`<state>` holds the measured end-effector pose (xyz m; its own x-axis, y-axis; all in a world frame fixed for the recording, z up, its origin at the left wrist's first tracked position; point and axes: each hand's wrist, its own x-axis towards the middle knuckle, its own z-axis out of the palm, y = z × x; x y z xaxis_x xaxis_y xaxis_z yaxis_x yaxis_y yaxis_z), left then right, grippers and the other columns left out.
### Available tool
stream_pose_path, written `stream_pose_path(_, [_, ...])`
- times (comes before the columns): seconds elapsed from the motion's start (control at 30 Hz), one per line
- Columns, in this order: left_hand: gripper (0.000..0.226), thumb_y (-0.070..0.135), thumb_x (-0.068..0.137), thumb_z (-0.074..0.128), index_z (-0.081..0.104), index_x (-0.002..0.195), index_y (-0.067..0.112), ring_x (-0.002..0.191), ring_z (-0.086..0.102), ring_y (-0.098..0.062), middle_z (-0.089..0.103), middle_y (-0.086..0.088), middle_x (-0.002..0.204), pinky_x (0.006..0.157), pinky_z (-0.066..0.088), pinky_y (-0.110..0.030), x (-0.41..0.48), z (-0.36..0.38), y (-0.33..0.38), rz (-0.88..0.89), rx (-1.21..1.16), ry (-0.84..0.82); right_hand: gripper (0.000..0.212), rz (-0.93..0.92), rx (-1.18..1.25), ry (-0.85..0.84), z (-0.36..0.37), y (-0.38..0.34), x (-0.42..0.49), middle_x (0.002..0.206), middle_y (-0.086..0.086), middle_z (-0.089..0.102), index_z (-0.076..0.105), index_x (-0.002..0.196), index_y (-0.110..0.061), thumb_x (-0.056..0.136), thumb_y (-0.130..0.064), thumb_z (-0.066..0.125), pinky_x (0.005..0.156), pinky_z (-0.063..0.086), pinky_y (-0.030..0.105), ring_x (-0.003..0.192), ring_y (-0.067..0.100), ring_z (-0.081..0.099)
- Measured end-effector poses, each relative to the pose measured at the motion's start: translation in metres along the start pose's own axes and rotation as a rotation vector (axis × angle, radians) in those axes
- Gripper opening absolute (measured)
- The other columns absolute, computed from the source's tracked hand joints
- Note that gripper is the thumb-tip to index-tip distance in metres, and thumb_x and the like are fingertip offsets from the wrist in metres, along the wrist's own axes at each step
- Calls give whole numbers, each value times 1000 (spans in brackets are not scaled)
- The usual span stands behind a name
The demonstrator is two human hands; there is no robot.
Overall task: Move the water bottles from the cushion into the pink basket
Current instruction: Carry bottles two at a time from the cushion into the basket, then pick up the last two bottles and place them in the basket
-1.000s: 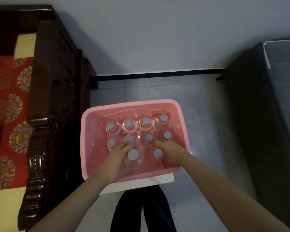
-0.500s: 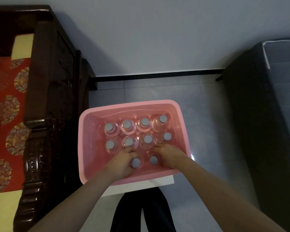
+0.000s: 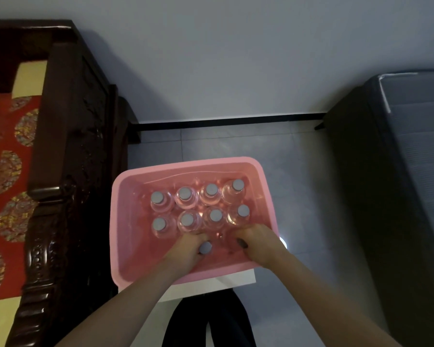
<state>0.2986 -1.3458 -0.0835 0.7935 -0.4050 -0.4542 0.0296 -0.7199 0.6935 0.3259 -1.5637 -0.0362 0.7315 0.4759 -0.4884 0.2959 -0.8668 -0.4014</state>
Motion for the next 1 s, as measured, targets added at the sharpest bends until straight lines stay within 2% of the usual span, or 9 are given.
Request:
stream_pose_path(0.2, [32,14,71,67,63,101,25,97,61,-6,68,10,104,84,50,-32,17,1,5,53,9,-27,13,106,78,-68,-7,-7,3,75,7,55,58,76,-7,75,2,48,61,33,28,71,23,49])
stream_pose_path(0.3, [40,11,72,69,64,109,25,102,58,-4,67,9,112,85,43,-21,15,1,6,50,28,-4,24,130,141,-59,-11,-2,0,85,10,66,65,92,-5,73,-2,51,63,43,28,78,26,60])
stream_pose_path(0.4, [51,6,74,66,60,123,21,111,55,-9,63,2,123,88,36,-16,14,-2,12,53,54,-16,32,138,191,81,-20,5,-9,85,7,67,66,98,-12,72,-8,48,66,49,33,77,27,61])
stream_pose_path(0.5, [58,6,77,61,52,132,22,117,54,-23,55,-4,129,91,40,-21,12,-13,20,15,142,-85,33,177,206,277,-35,11,-18,84,7,68,69,96,-16,74,-17,45,66,50,36,77,30,62])
stream_pose_path(0.63, [55,12,75,67,57,128,22,111,58,-15,62,5,124,91,45,-21,10,-47,38,56,172,-123,36,229,236,419,-62,10,-22,99,7,70,70,100,-15,81,-34,46,76,52,43,93,30,62])
stream_pose_path(0.7, [48,12,76,69,61,123,19,103,60,-9,64,9,116,84,44,-13,6,-72,53,76,119,-56,36,213,231,473,-80,4,-22,108,7,70,69,108,-14,85,-33,50,81,51,41,102,29,60])
stream_pose_path(0.8, [42,15,81,69,62,122,16,104,60,-7,65,3,118,92,44,-17,-2,-110,77,65,21,133,36,147,199,530,-104,-6,-21,114,6,67,67,113,-12,89,-33,51,89,49,38,108,27,58])
stream_pose_path(0.93, [47,21,84,69,57,129,16,122,52,-14,58,-2,132,103,34,-23,-19,-153,101,87,19,449,62,82,158,571,-130,-24,-19,129,9,60,62,124,-12,88,-51,30,104,40,39,123,28,49])
stream_pose_path(1.0, [50,21,85,68,53,132,15,129,46,-19,54,-4,137,110,31,-28,-31,-173,115,131,39,587,67,51,140,612,-145,-36,-19,136,9,55,59,129,-13,88,-55,27,107,37,42,128,27,45])
